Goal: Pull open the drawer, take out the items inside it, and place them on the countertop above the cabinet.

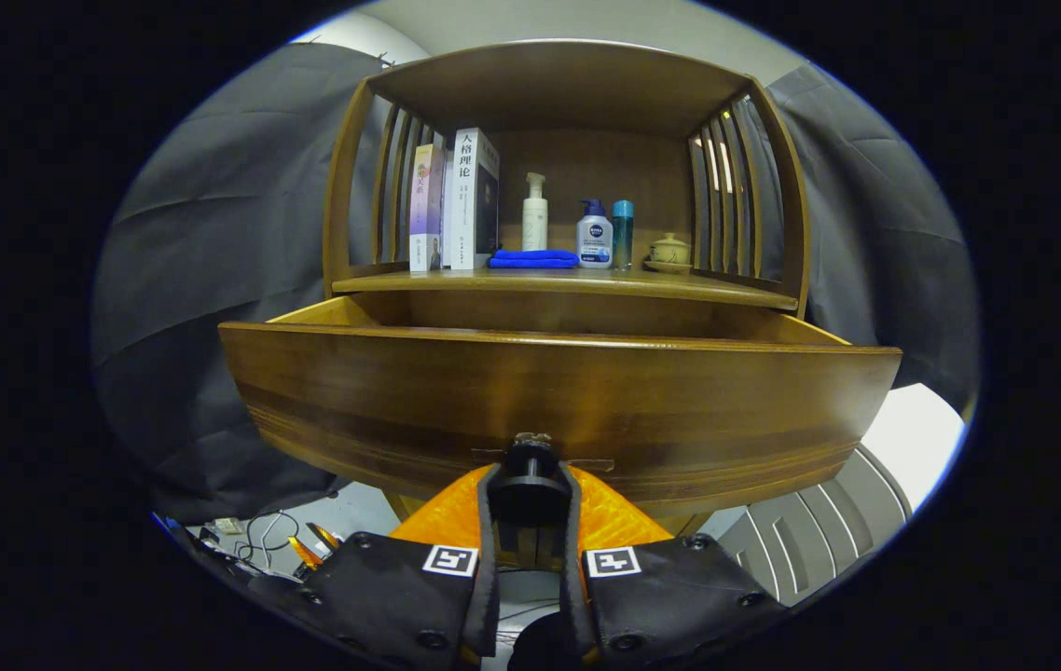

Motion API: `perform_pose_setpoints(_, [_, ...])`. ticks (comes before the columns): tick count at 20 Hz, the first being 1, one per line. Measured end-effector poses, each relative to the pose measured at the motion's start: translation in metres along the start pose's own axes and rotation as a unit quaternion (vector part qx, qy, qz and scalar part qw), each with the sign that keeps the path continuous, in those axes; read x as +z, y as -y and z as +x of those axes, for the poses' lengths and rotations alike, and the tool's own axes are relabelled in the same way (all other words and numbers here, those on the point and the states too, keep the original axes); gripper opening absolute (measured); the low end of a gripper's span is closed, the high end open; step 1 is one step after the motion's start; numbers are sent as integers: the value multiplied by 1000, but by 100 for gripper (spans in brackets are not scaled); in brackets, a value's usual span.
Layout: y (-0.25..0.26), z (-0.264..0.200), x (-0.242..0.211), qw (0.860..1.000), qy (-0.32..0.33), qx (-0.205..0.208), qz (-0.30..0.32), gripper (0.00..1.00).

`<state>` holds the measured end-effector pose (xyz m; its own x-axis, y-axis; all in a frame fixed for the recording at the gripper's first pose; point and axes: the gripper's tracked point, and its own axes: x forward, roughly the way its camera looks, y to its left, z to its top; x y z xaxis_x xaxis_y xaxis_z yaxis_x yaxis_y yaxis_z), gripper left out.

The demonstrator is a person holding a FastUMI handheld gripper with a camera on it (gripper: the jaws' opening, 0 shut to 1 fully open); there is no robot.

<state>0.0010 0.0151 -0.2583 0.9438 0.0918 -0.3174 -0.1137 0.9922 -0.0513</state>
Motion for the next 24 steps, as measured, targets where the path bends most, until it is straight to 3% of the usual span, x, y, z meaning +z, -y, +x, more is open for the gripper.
perform_pose_setpoints(14, [-6, -35, -18, 1000, -3, 18, -24, 28])
perform_pose_setpoints(17, [-9, -35, -18, 1000, -9, 21, -21, 32])
perform_pose_setpoints(21, [-7, -40, -19, 999, -18, 23, -18, 44])
perform_pose_setpoints(22, [-9, -44, -17, 999, -18, 29, -15, 50])
perform_pose_setpoints(24, [-13, -54, -15, 999, -18, 37, -19, 75])
